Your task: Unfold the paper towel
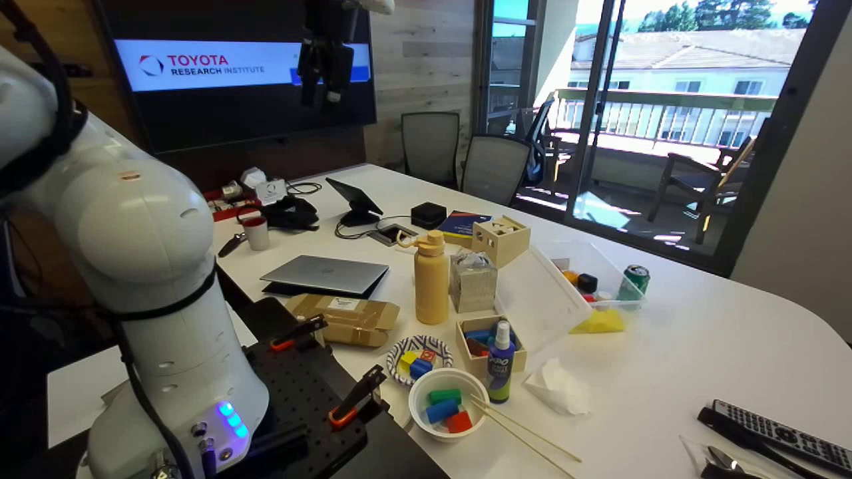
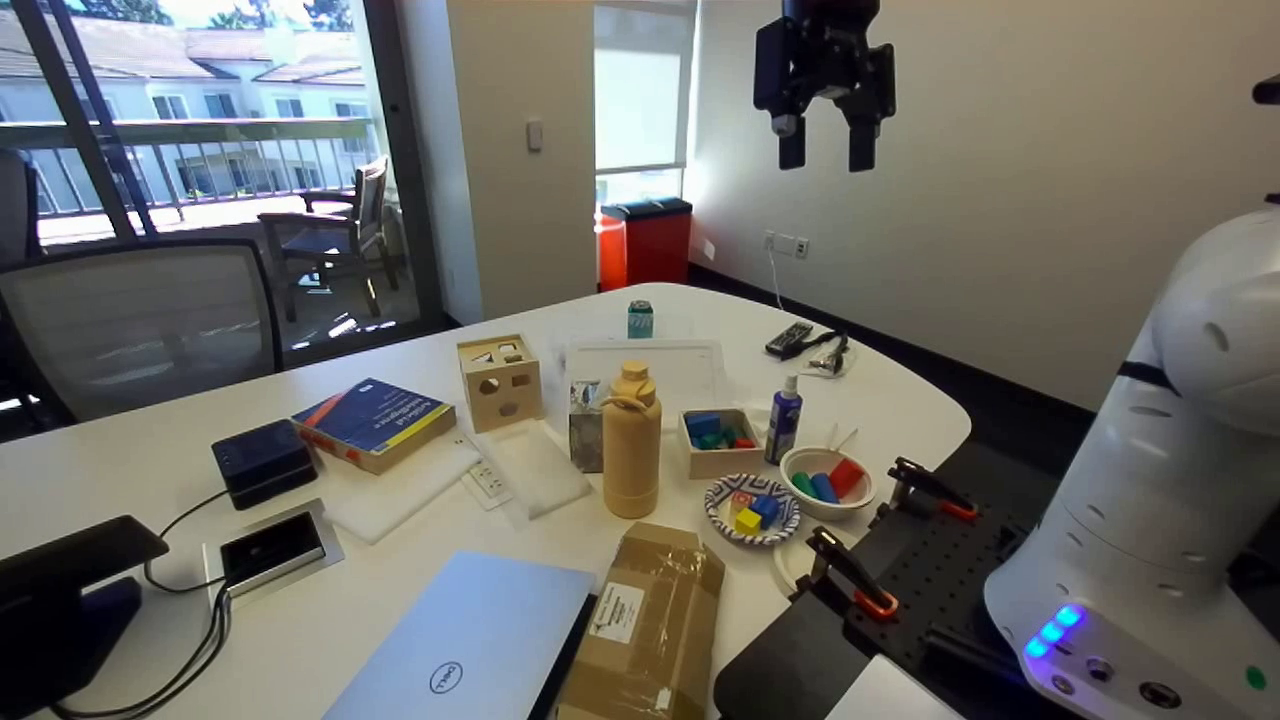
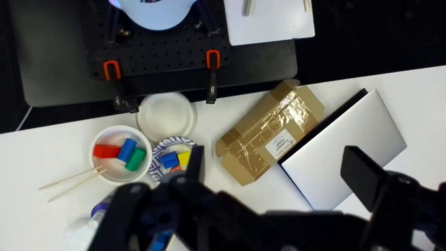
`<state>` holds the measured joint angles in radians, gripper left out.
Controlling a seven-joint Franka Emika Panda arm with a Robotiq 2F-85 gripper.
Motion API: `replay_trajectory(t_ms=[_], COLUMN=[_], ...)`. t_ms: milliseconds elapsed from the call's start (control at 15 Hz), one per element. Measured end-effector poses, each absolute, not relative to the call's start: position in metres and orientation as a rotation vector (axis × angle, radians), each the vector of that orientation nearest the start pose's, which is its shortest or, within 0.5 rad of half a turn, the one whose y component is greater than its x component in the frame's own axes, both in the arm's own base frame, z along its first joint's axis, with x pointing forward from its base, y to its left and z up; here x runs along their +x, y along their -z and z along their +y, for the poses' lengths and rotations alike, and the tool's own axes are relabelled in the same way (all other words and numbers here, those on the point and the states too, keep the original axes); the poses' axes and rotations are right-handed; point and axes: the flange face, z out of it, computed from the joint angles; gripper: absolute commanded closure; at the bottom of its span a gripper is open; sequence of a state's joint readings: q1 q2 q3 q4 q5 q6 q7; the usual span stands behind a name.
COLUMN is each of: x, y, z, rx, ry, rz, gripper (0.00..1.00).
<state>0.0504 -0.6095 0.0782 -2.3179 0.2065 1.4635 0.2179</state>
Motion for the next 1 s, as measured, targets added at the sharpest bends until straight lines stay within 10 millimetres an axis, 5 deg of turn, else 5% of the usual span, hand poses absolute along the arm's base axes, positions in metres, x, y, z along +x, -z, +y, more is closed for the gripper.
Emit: replay_trajectory(t_ms=[333, 533, 733, 1000], x=[0.366, 0.396, 0.426, 0.451], y=[-0.563, -0.554, -0.516, -0.438], z=[-0.062, -0.141, -0.209, -0.278], rx=[-2.948, -2.913, -2.913, -2.974], ry=[-0.29, -0.151, 0.003, 0.096], rz=[0.026, 0.04, 0.129, 0.285], gripper=[0.0, 0.0, 0.0, 0.0])
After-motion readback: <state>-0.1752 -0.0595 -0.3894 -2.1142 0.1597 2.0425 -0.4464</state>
